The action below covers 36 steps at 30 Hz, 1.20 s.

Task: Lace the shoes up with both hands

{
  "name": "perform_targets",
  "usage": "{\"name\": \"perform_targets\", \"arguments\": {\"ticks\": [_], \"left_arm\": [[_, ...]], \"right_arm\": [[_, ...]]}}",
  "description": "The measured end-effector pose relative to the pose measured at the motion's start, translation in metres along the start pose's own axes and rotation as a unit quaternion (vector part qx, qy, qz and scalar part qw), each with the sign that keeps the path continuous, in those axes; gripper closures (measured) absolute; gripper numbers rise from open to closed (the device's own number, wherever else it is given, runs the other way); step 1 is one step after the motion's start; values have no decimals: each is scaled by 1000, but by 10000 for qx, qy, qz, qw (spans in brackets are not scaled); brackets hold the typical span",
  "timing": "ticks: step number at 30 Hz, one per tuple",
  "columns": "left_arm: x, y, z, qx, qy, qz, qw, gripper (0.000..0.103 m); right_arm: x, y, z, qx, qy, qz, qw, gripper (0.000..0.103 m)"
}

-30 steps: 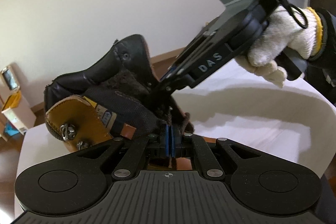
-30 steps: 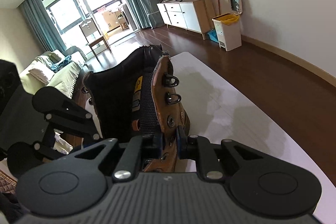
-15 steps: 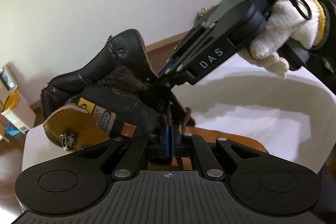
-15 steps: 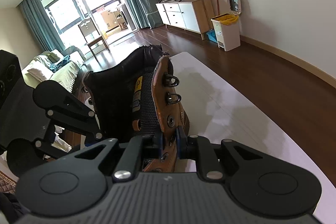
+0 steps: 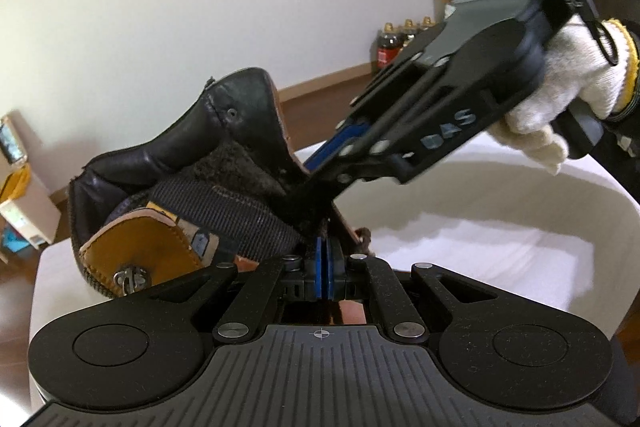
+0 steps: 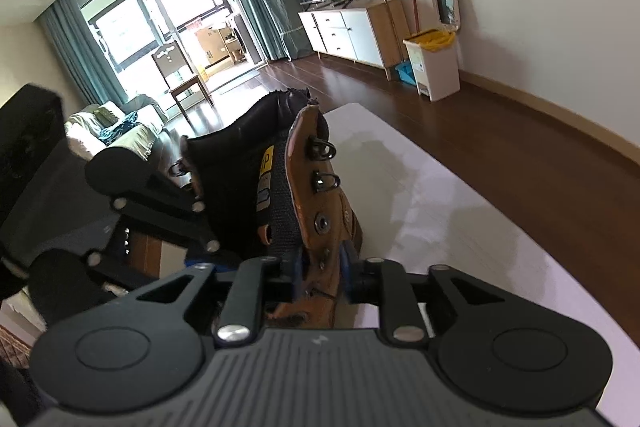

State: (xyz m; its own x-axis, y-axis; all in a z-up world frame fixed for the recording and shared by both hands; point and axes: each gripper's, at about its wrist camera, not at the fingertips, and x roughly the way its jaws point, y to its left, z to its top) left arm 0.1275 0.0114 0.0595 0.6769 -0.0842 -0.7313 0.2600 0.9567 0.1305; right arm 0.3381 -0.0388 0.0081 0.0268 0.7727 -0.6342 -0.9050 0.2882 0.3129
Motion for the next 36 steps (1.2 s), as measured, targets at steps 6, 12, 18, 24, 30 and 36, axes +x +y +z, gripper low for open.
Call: {"name": "perform_targets", "arguments": {"ticks": [6,12,18,24,30,36], "left_arm": [[-5,1,-1,99,22,26,9999,98],[0,-5,1,132,5,45,9999,98],[9,-2,-2,94,-15,31,10000,98],[4,0,-4,9,-85,18,10000,98],[6,5,-2,-80,-142,4,9999,98],[12,2,1,-108,-165,-11,9998,98]], "right_arm": [[-12,23,-13,-1628,-196,-311,9860,73],[-17,40,-31,-2709,-33,-700,9601,76],[8,71,-56,-4313,160,-1421,8908,80],[25,85,-62,-5000,286,-1611,8504,86],[33,84,-59,-5137,388,-1609,8418,91],[38,83,-58,-5106,443,-1564,8443,100]]}}
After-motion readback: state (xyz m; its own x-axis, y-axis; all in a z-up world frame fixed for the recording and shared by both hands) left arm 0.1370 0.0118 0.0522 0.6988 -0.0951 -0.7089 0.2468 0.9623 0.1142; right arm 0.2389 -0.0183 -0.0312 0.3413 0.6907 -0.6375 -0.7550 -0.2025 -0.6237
